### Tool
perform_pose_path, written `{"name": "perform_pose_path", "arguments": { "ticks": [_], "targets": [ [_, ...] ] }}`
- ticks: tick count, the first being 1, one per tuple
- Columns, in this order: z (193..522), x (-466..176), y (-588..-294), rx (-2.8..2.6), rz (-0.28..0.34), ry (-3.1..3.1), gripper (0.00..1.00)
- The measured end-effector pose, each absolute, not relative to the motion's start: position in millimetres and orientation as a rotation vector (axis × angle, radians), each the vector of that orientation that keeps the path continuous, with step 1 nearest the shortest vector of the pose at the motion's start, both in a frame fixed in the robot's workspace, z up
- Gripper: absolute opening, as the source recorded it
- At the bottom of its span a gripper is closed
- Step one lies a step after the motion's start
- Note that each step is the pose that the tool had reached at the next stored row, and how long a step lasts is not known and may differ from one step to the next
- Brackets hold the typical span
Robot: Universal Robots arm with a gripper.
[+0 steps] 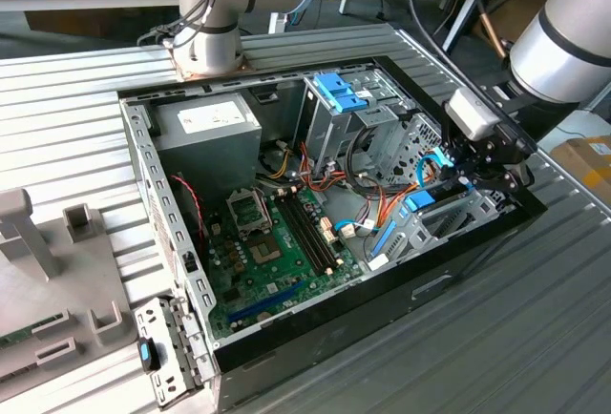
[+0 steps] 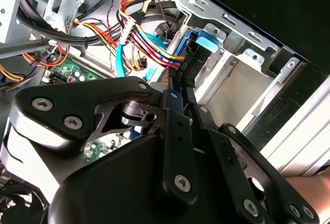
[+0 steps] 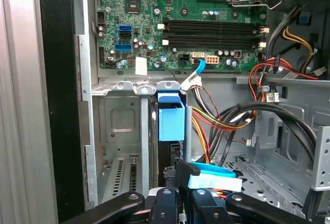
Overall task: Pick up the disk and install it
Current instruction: 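Insert the first disk wire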
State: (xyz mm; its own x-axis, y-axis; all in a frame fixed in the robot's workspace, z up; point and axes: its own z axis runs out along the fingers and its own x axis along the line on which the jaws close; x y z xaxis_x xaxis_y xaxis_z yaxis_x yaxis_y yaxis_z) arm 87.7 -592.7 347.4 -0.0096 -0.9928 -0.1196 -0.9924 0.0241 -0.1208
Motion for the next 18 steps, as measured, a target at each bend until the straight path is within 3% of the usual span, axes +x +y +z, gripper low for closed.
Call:
{"name": "perform_pose_path", "arguments": {
  "ticks": [18],
  "targets": [
    [347.1,87.6,-591.4,-2.081,-0.001,2.118,0.16]
  ]
}}
